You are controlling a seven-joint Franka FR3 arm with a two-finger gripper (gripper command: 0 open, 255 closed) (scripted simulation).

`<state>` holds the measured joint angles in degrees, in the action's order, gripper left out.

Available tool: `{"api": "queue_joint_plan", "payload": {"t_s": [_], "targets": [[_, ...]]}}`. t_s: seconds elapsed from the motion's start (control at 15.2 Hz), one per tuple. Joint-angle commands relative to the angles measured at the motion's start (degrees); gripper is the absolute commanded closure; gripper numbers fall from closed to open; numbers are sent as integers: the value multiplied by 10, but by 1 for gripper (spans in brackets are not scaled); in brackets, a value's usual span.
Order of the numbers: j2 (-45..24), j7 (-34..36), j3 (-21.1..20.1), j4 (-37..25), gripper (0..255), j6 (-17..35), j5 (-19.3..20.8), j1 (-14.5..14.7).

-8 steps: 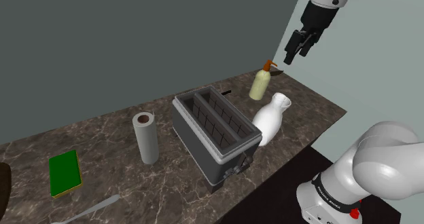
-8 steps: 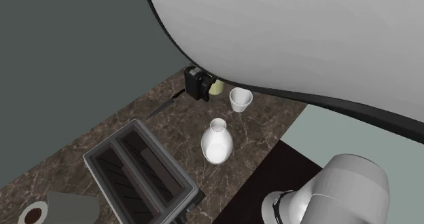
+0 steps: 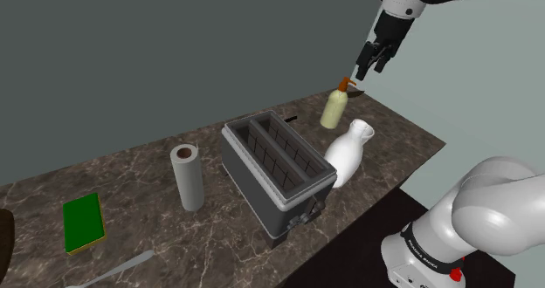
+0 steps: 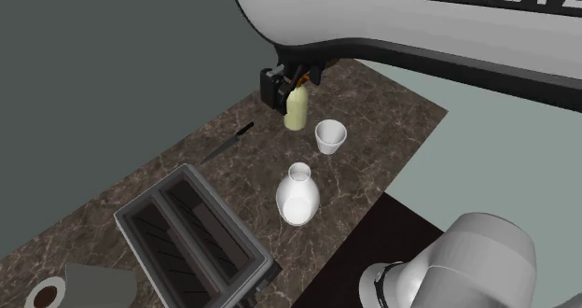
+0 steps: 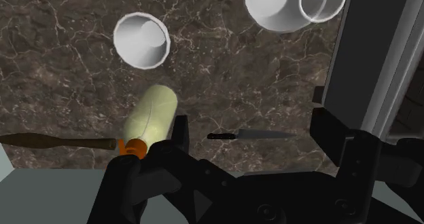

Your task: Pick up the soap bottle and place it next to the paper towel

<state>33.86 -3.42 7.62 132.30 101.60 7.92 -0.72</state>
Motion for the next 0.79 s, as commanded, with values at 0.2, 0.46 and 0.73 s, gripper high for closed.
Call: {"api": "queue_joint_plan", "payload": {"t_s": [0.2, 0.46, 0.73], "targets": [[-85, -41, 49, -26, 0, 62, -3, -11], [-162, -78, 87, -62, 0, 101, -19, -16], [-245, -121, 120, -109, 0, 131, -50, -22]]}}
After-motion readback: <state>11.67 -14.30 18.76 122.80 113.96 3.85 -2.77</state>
